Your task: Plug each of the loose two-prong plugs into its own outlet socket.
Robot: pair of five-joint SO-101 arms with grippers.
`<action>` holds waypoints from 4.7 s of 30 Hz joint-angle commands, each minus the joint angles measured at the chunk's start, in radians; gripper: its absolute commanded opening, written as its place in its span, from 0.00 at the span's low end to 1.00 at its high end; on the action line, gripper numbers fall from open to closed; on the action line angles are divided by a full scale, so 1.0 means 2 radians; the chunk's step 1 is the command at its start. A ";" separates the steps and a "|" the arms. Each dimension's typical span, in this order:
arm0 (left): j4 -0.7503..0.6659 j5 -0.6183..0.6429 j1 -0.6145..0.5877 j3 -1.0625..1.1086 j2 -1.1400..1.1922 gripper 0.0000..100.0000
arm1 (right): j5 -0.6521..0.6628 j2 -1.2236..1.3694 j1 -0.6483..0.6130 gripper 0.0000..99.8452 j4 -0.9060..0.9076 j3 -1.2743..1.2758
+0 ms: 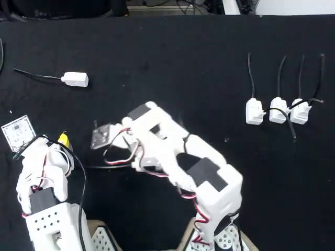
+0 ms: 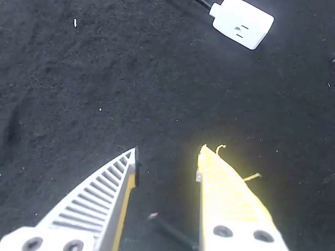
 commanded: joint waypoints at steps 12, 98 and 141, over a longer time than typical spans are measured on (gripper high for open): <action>-0.006 0.007 -0.002 -0.033 -0.005 0.19 | -0.328 -0.166 0.369 0.02 0.006 -0.066; -0.007 0.007 -0.001 -0.022 -0.005 0.19 | -0.434 -0.353 0.166 0.21 0.166 -0.144; -0.021 0.005 0.071 -0.448 0.403 0.21 | -0.434 -0.415 0.133 0.21 -0.356 0.416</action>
